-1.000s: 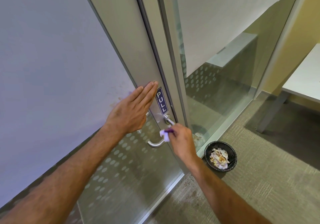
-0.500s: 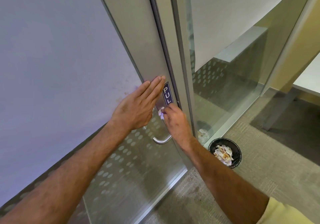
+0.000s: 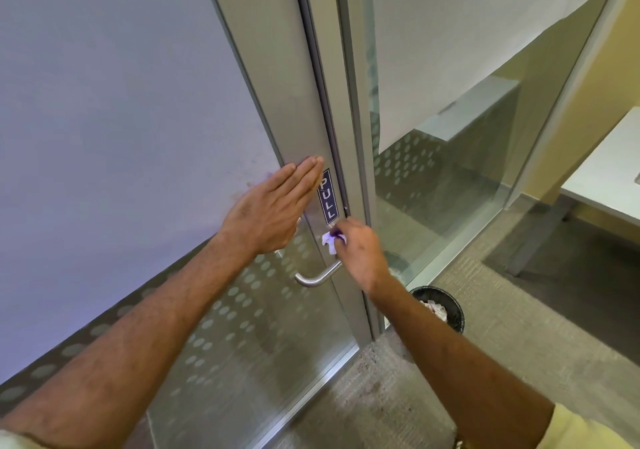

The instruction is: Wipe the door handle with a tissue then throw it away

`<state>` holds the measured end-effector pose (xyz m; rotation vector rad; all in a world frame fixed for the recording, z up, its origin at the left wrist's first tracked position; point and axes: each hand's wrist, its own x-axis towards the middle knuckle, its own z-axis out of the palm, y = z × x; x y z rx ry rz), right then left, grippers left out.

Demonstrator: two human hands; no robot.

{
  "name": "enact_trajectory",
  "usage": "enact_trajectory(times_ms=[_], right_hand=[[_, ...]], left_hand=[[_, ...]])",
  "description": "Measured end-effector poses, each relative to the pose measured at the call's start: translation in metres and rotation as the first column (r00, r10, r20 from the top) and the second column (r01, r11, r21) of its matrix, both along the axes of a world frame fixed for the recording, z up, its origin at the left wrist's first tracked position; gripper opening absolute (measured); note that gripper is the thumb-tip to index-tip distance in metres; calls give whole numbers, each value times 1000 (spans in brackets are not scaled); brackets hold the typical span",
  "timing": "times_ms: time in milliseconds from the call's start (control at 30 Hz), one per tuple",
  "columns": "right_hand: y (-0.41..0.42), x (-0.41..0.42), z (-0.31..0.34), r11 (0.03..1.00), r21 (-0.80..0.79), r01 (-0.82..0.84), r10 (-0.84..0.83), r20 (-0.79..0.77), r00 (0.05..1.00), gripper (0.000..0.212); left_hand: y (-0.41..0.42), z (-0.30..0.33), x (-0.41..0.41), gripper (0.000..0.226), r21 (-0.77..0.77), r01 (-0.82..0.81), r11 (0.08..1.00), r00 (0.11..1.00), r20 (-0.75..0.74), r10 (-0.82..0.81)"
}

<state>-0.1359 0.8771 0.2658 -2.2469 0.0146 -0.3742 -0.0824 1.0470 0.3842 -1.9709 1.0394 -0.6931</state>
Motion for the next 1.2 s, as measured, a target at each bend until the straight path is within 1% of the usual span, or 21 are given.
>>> enact_trajectory(times_ms=[100,167,267,333,400,467,533,600,633,733,833,867,900,967,1100,1200], right_hand=[[-27,-20,19,999,-9,-33,34,86,996,26],[-44,-31,29,995,-72,-64,73,121,990,25],[-70,-37,35,983,-129,-134,150,129,980,21],[-88,-36,33,979,-132,-158,172,107,979,19],[-111,-32,28,973,-135,-187,195,50,980,18],[-136,-26,15,967,-135,-217,219,-4,976,17],[-161,-19,-4,948,-178,-264,254,-78,964,17],[-187,-11,-28,924,-220,-313,283,-157,946,16],[-199,-7,-41,917,-218,-335,295,-198,935,15],[-230,4,-88,920,-161,-358,288,-343,894,19],[-255,11,-148,920,-163,-356,251,-454,855,23],[-262,13,-171,914,-171,-368,250,-476,843,23],[-269,16,-193,906,-182,-382,248,-503,828,23],[-281,23,-239,898,-192,-395,231,-558,797,25],[-299,32,-335,896,-188,-402,221,-596,772,33],[-310,35,-403,895,-208,-396,194,-617,762,35]], left_hand=[[-11,-4,-21,86,-222,-39,974,970,-244,-17],[-21,-19,-41,89,-287,-105,952,933,-359,-5],[-37,-47,-68,88,-351,-282,893,835,-548,48],[-49,-64,-75,87,-364,-364,857,783,-618,70],[-67,-80,-80,88,-379,-439,814,731,-678,78],[-88,-97,-80,88,-401,-509,762,688,-722,80],[-112,-117,-80,86,-418,-579,700,640,-765,73],[-136,-142,-82,85,-412,-656,632,578,-813,69],[-149,-157,-83,85,-400,-695,597,540,-839,67],[-184,-209,-85,81,-350,-809,472,429,-901,66],[-208,-267,-85,75,-314,-884,347,352,-935,51],[-215,-288,-83,74,-302,-898,321,334,-941,49],[-220,-308,-81,73,-290,-908,304,317,-948,42],[-231,-352,-75,72,-254,-920,297,274,-961,25],[-250,-447,-63,71,-198,-937,287,209,-978,9],[-264,-515,-61,67,-175,-946,273,186,-982,16]])
